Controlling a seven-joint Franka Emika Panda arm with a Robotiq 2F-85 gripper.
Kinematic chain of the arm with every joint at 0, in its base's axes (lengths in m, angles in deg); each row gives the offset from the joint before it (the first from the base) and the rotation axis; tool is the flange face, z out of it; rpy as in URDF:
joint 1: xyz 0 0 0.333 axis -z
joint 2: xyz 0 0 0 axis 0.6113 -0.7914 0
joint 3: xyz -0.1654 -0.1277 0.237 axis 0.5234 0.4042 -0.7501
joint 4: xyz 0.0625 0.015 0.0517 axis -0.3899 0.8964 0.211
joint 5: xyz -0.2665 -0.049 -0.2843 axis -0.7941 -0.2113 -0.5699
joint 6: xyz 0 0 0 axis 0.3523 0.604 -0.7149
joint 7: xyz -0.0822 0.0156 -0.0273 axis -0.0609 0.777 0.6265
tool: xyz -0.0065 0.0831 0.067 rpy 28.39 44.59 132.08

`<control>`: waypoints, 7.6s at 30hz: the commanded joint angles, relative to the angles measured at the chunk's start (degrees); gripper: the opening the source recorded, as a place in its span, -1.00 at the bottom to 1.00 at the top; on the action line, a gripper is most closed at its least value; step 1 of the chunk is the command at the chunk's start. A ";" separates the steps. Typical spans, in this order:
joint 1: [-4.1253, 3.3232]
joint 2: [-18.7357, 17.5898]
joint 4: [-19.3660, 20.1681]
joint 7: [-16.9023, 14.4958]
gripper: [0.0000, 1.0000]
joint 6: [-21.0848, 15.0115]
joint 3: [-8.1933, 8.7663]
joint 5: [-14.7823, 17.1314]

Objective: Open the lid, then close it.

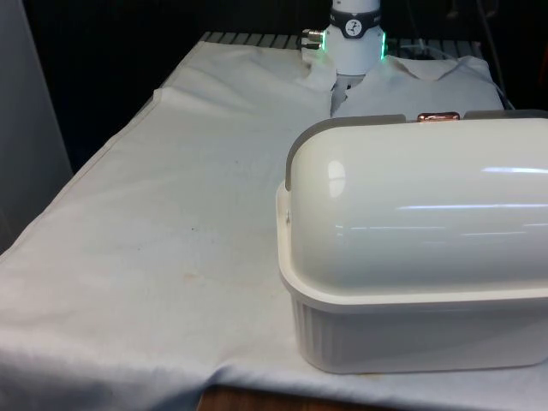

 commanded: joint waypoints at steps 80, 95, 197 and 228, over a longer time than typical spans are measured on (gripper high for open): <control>0.17 -13.64 -9.00 0.17 -1.00 -4.13 0.69 -2.12; 0.40 -13.69 -8.94 0.17 -1.00 -3.95 0.69 -1.95; 0.00 -11.75 -9.05 -0.63 -1.00 23.95 0.52 -2.23; -0.52 -11.23 -4.70 0.34 -1.00 27.90 -0.17 -2.52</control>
